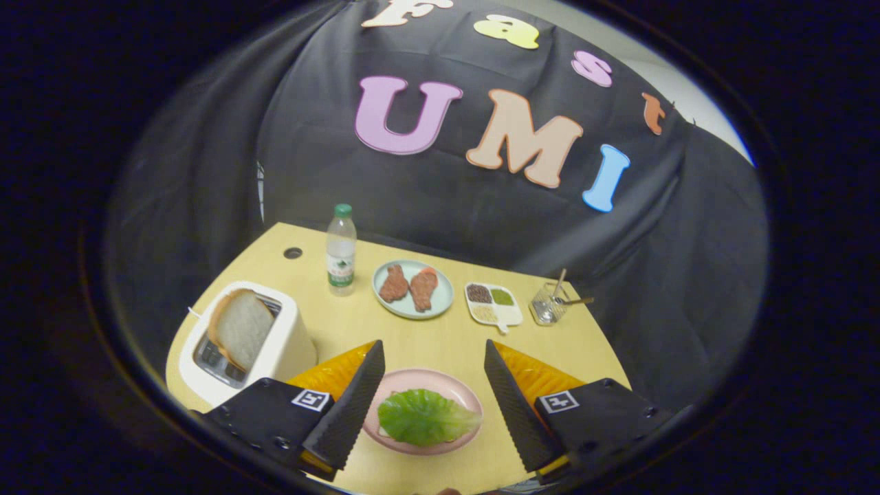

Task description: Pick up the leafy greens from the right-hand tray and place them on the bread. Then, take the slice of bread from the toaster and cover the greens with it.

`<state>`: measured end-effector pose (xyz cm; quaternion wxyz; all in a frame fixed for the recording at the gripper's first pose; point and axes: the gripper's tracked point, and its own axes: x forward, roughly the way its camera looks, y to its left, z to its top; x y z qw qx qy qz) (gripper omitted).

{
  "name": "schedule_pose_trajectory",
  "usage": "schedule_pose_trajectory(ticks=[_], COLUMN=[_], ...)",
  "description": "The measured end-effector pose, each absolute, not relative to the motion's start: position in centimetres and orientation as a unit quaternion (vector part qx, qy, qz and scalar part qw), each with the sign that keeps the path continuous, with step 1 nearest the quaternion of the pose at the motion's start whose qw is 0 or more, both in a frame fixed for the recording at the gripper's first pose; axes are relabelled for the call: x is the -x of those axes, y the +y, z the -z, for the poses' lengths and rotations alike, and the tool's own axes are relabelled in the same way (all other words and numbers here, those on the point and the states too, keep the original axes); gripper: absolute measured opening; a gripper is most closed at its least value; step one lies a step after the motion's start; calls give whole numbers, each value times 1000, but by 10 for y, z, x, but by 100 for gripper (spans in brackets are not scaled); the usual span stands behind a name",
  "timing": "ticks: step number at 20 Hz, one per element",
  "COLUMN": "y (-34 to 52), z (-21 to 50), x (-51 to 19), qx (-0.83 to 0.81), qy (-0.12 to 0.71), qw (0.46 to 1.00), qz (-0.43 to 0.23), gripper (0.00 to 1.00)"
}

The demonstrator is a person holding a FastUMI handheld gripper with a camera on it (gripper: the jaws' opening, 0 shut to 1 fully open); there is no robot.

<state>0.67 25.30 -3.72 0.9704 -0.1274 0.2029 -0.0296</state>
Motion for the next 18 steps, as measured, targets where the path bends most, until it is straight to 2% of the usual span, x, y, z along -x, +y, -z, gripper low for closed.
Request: schedule_pose_trajectory(ticks=[6,10,18], y=[346,411,432], z=[-20,-28,69], x=[-1,5,16], qx=[116,51,78], qy=[175,180,297], qw=[977,980,950], qz=[-20,-64,-48], gripper=[93,93,91])
